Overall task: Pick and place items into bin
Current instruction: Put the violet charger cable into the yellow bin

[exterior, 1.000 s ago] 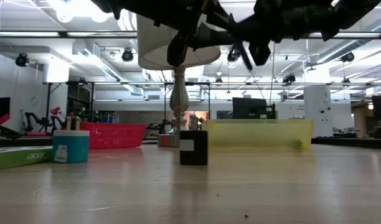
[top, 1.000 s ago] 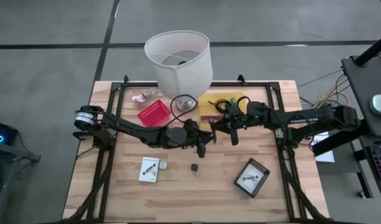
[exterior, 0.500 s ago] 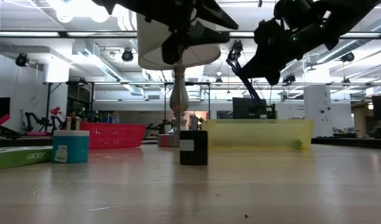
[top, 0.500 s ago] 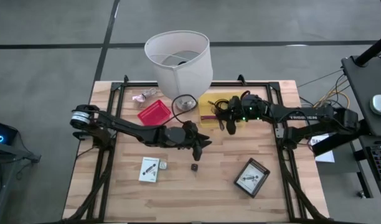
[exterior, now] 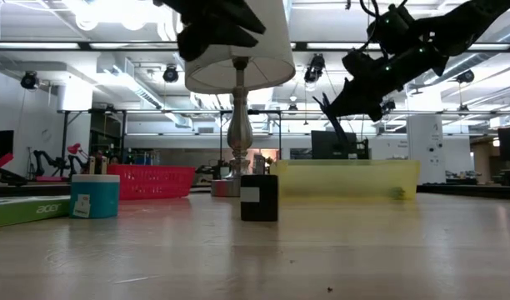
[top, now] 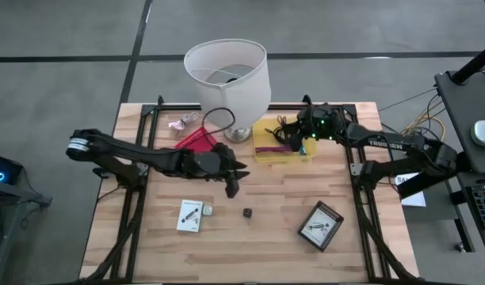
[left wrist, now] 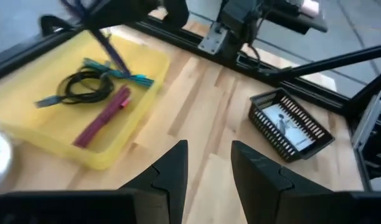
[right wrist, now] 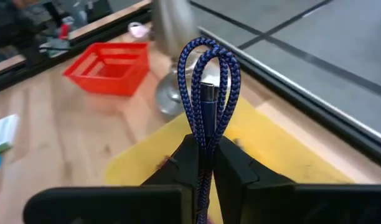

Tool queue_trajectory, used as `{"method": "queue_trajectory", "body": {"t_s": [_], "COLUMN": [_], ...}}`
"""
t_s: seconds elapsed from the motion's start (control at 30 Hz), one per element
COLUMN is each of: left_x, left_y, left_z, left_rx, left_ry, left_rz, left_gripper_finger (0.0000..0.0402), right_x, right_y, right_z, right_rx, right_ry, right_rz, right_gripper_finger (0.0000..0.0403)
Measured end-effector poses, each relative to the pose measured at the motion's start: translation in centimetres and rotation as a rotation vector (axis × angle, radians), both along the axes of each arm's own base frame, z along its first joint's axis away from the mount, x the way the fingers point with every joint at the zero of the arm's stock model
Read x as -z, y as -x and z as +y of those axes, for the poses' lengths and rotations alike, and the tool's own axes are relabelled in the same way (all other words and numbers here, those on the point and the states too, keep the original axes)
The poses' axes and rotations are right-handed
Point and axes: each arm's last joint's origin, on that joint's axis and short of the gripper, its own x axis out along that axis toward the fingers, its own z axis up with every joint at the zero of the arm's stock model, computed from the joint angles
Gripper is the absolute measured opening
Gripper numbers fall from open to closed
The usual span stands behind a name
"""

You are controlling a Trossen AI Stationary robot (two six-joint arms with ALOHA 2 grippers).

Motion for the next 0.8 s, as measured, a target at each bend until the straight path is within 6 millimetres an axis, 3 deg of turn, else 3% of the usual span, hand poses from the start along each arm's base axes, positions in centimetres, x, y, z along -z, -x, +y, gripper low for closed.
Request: {"method": "queue_trajectory", "body": {"t_s": [0.23, 0.53, 0.8], "left_x": [-0.8, -1.3, -0.8], "left_y": [2.6, 4.9, 6.7], "left_z": [0.6, 0.9, 1.2], "left_rx": [-0.032, -0.043, -0.053], "left_ry": [-0.029, -0.037, -0.027], "left_rz": [0.100, 0.185, 0.227], "left_gripper_finger": [0.0105, 0.0105, 0.0105], "right_x": [1.2, 4.5, 3.5], "right_y": [-0.2, -1.5, -3.5], "right_z": [-0.8, -1.7, -3.0], "right_rx": [0.036, 0.085, 0.110], "right_ry": [-0.025, -0.171, -0.205], "right_rz": [0.049, 0.138, 0.097], "right_gripper_finger": [0.0022, 0.0023, 0.0069]}}
